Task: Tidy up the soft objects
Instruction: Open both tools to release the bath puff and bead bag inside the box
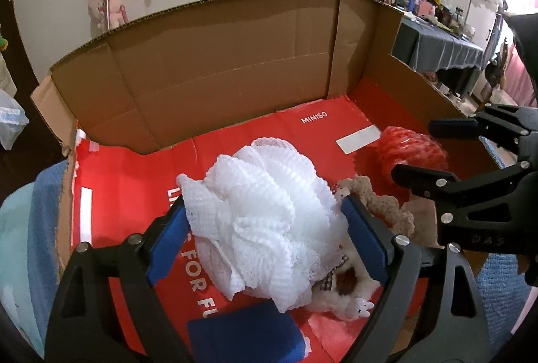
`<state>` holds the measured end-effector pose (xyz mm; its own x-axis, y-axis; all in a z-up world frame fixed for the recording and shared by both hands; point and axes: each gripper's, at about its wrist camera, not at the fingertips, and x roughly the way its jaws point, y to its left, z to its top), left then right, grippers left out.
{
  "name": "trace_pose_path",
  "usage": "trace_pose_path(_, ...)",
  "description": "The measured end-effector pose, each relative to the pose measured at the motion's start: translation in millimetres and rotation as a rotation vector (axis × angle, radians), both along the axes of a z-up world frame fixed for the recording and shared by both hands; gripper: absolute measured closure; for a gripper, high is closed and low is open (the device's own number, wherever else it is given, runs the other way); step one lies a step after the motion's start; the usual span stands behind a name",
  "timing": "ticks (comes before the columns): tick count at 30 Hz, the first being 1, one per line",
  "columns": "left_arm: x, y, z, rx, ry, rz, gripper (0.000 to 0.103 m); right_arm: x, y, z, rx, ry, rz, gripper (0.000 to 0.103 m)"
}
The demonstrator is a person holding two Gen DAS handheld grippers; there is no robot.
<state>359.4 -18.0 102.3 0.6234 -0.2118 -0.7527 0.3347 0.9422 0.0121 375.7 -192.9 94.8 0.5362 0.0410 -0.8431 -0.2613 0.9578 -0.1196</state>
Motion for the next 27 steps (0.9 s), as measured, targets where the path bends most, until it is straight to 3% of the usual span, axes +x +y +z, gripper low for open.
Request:
trace_pose_path(17, -7.8, 14.7, 25.0, -0.074, -0.057, 0.046, 0.01, -14.9, -9.9, 25.8, 0.048, -0.055, -0.011, 0.031)
trace_pose_path(24, -36.0, 20.7, 44.2, -0.086, -0.111, 0.07, 0.01, -39.0, -20.4, 46.6, 0.12, -0.109, -0.02, 0.03)
trace_pose_path(27, -54.6, 23.0, 52.6, -0.09, -0.144, 0.077, 0.01, -55.9, -23.9, 59.6, 0.133, -0.155, -0.021, 0.025)
